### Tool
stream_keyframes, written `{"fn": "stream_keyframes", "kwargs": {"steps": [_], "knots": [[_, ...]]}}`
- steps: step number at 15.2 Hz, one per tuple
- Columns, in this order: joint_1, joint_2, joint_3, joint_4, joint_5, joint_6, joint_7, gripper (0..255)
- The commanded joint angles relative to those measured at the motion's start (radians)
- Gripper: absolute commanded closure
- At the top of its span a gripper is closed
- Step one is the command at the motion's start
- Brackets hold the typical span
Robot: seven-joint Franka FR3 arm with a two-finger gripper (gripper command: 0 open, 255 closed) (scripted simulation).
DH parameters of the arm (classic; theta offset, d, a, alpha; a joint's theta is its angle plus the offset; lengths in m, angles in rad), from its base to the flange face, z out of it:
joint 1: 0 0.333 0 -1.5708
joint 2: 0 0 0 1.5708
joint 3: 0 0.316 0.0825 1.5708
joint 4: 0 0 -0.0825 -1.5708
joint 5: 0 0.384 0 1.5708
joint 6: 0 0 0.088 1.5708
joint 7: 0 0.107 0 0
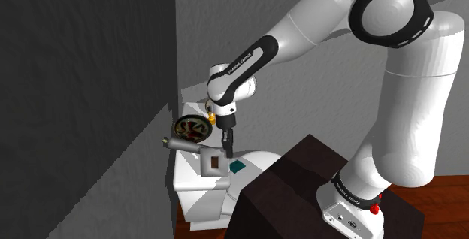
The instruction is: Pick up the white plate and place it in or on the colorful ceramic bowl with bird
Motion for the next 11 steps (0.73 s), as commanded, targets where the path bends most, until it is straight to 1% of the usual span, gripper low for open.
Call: {"fn": "stream_keyframes", "kwargs": {"steps": [1,11], "knots": [[-0.001,-0.024,-0.001,0.0,-0.002,-0.025,0.005,255],[-0.006,-0.137,-0.001,0.002,-0.008,-0.137,0.03,255]]}}
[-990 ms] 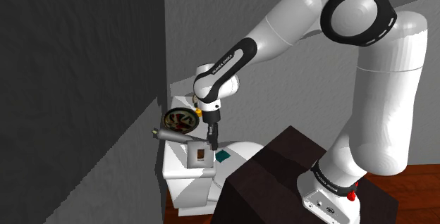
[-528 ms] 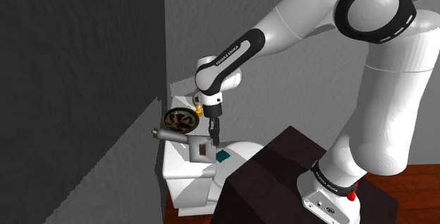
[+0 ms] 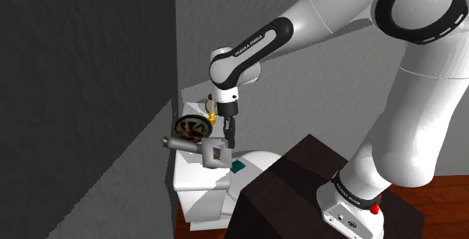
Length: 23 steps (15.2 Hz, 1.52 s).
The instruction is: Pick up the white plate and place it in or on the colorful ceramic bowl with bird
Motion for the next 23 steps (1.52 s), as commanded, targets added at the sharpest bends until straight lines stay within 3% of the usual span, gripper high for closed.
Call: {"fn": "stream_keyframes", "kwargs": {"steps": [1,8,17,23], "knots": [[-0.002,-0.023,-0.001,0.001,-0.002,-0.025,0.004,255],[-0.005,-0.092,-0.002,0.017,-0.005,-0.107,0.021,255],[-0.057,0.158,-0.048,0.451,-0.07,-0.305,-0.005,255],[-0.087,0.377,-0.065,0.842,-0.096,-0.483,-0.013,255]]}}
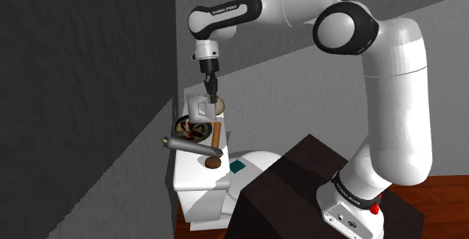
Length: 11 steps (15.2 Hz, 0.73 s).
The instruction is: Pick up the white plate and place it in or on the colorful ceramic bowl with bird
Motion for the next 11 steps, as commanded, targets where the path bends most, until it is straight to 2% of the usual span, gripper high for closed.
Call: {"fn": "stream_keyframes", "kwargs": {"steps": [1,3,4,11], "knots": [[-0.009,0.085,-0.004,0.155,-0.007,-0.072,0.001,255],[-0.019,0.191,-0.006,0.349,-0.013,-0.16,0.004,255],[-0.021,0.209,-0.006,0.38,-0.014,-0.175,0.005,255],[-0.018,0.236,-0.007,0.333,-0.015,-0.101,-0.008,255]]}}
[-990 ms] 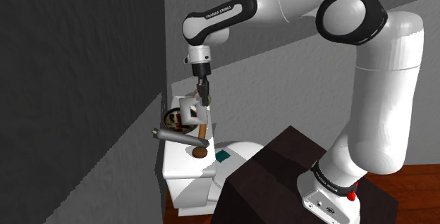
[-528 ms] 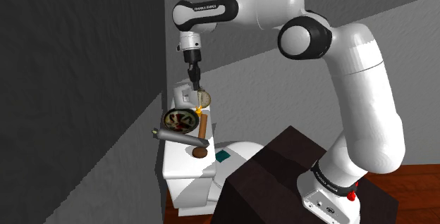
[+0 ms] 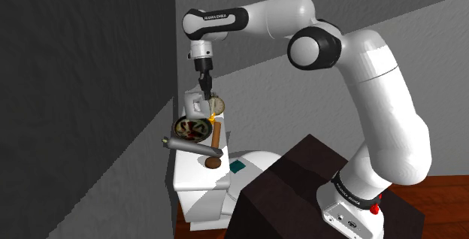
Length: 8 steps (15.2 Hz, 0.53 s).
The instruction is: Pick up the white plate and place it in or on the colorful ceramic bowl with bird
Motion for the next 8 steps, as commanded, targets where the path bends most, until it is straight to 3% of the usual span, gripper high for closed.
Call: {"fn": "stream_keyframes", "kwargs": {"steps": [1,8], "knots": [[0.001,0.01,0.0,-0.01,0.0,0.02,-0.003,255],[0.003,0.05,-0.002,-0.035,-0.001,0.084,-0.015,255]]}}
